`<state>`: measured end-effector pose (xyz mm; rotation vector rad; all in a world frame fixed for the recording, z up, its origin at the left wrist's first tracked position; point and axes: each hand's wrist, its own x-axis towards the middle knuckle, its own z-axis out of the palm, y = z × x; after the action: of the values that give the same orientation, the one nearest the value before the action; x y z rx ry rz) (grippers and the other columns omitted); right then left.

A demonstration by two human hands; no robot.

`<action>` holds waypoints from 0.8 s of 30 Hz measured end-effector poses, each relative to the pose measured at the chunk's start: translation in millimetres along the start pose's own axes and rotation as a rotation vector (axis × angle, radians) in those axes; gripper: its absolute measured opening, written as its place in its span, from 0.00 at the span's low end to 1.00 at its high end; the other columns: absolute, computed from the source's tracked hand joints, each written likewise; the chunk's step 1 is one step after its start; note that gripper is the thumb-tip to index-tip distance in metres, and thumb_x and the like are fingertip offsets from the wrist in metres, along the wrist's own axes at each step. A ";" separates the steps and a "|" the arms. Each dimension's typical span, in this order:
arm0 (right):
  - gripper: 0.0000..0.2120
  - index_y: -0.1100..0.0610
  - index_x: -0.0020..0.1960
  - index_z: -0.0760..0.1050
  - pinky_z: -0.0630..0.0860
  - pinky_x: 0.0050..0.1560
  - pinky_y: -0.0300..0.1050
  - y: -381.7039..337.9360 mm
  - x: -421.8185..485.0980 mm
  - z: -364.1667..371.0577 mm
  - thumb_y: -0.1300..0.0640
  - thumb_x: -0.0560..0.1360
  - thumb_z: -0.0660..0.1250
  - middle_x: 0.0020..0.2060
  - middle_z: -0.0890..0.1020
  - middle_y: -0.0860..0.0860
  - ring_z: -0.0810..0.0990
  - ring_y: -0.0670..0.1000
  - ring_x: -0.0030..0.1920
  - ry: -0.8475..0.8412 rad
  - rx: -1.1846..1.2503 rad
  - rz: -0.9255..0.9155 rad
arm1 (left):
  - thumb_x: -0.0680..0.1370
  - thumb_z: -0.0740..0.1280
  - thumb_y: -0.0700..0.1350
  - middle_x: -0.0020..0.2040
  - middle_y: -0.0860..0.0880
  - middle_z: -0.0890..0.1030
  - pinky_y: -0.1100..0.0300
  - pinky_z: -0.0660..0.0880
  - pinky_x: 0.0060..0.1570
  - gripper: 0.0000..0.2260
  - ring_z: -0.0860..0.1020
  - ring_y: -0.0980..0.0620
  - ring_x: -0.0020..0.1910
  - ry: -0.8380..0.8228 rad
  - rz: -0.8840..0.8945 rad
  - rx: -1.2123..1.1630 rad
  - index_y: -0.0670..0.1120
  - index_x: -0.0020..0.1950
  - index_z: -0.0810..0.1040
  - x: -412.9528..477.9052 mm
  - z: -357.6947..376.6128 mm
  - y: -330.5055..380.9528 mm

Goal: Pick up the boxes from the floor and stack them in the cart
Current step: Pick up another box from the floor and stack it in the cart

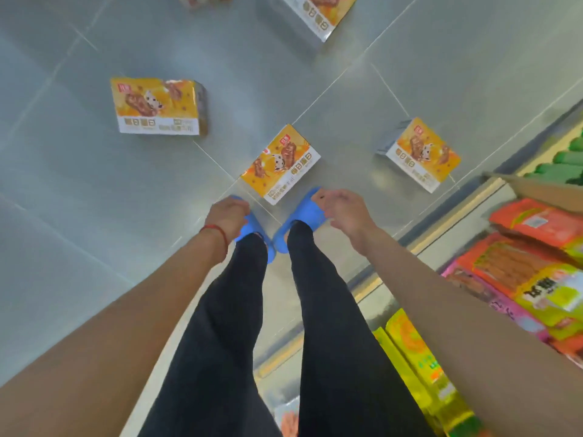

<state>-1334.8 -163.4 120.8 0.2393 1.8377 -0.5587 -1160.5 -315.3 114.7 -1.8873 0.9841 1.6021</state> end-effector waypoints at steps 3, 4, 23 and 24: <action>0.06 0.53 0.48 0.79 0.74 0.45 0.44 -0.1 52.4 1.1 0.54 0.71 0.69 0.40 0.82 0.53 0.78 0.52 0.41 0.049 -0.072 0.011 | 0.69 0.64 0.50 0.49 0.45 0.77 0.53 0.72 0.51 0.16 0.78 0.41 0.51 -0.012 -0.031 0.038 0.44 0.54 0.77 61.7 18.3 -24.2; 0.01 0.54 0.46 0.77 0.73 0.39 0.41 -1.7 70.4 3.2 0.58 0.75 0.68 0.35 0.79 0.52 0.76 0.51 0.36 0.053 -0.109 0.005 | 0.70 0.65 0.48 0.50 0.45 0.77 0.50 0.73 0.54 0.12 0.78 0.41 0.52 -0.011 -0.039 0.023 0.45 0.51 0.76 83.4 24.9 -29.1; 0.30 0.50 0.63 0.74 0.74 0.64 0.53 17.6 360.8 81.5 0.27 0.74 0.61 0.56 0.81 0.47 0.80 0.52 0.60 0.034 -0.349 -0.231 | 0.72 0.76 0.57 0.47 0.48 0.81 0.65 0.78 0.28 0.28 0.82 0.53 0.38 0.178 -0.108 -0.820 0.48 0.63 0.67 330.8 107.4 -27.6; 0.31 0.50 0.61 0.72 0.75 0.64 0.55 19.7 351.1 80.3 0.26 0.73 0.62 0.55 0.81 0.47 0.80 0.52 0.58 0.043 -0.325 -0.203 | 0.74 0.74 0.56 0.44 0.49 0.78 0.69 0.74 0.24 0.26 0.79 0.56 0.36 0.194 -0.094 -0.784 0.49 0.64 0.66 321.1 103.9 -26.1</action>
<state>-1377.0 -224.2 -232.2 -0.1555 1.9757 -0.3868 -1187.2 -291.3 -221.8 -2.5810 0.3172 1.9432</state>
